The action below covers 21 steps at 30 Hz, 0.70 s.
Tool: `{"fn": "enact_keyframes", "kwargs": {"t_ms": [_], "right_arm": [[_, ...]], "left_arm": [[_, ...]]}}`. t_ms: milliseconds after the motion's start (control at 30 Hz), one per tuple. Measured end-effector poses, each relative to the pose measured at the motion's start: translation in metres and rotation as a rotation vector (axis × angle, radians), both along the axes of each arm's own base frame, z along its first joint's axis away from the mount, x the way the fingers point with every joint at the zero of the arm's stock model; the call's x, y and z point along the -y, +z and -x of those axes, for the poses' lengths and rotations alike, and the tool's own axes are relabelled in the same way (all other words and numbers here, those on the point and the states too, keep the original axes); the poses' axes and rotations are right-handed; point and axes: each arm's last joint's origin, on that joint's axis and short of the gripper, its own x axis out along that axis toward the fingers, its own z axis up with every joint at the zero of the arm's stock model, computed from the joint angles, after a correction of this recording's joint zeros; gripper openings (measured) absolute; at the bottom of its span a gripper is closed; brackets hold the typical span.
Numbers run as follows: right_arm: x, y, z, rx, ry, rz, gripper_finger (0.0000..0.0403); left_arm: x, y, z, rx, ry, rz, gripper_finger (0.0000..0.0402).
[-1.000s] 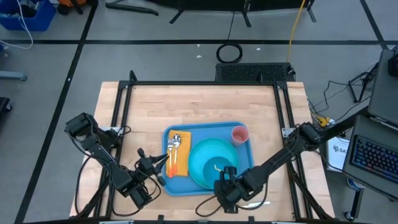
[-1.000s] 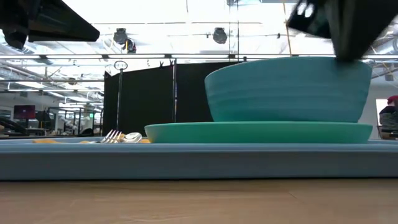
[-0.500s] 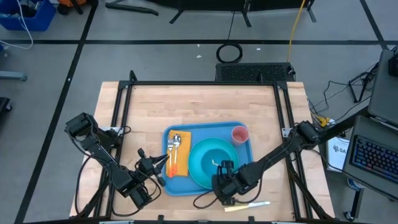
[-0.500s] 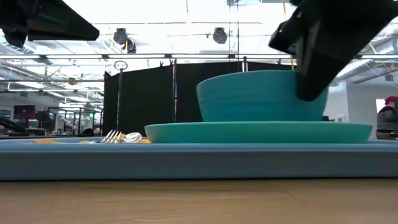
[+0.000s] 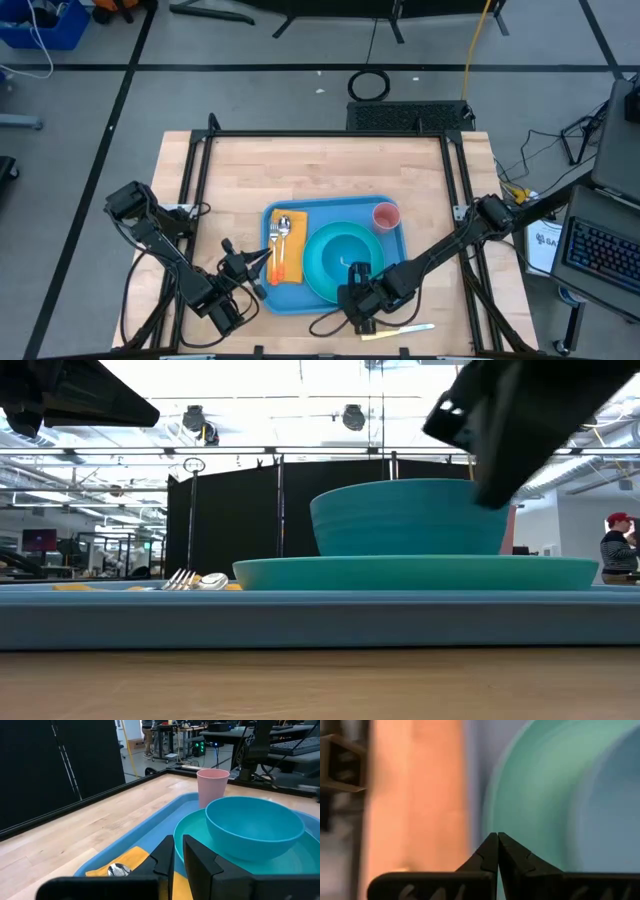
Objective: Set up tray
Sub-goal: Adjust the blue plate on the blue tray
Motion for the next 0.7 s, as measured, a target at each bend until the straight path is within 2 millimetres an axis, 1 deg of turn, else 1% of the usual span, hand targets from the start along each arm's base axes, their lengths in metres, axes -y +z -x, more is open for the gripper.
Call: {"fn": "enact_keyframes", "kwargs": {"t_ms": [167, 367, 567, 700], "right_arm": [[-0.009, 0.001, 0.003, 0.01, -0.022, -0.056, 0.0009], [-0.012, 0.0, 0.004, 0.038, -0.046, -0.029, 0.0057], [-0.007, -0.023, 0.012, -0.002, -0.073, -0.077, 0.0105], [-0.005, -0.03, 0.013, 0.009, -0.076, -0.084, 0.0121]], "left_arm": [[0.0, 0.0, 0.0, 0.001, 0.0, 0.001, 0.0044], [0.0, 0.0, 0.0, 0.003, 0.0, 0.005, 0.0044], [0.0, 0.0, 0.0, 0.0, 0.0, 0.01, 0.0044], [0.0, 0.0, 0.0, 0.0, 0.0, 0.01, 0.0044]]}}
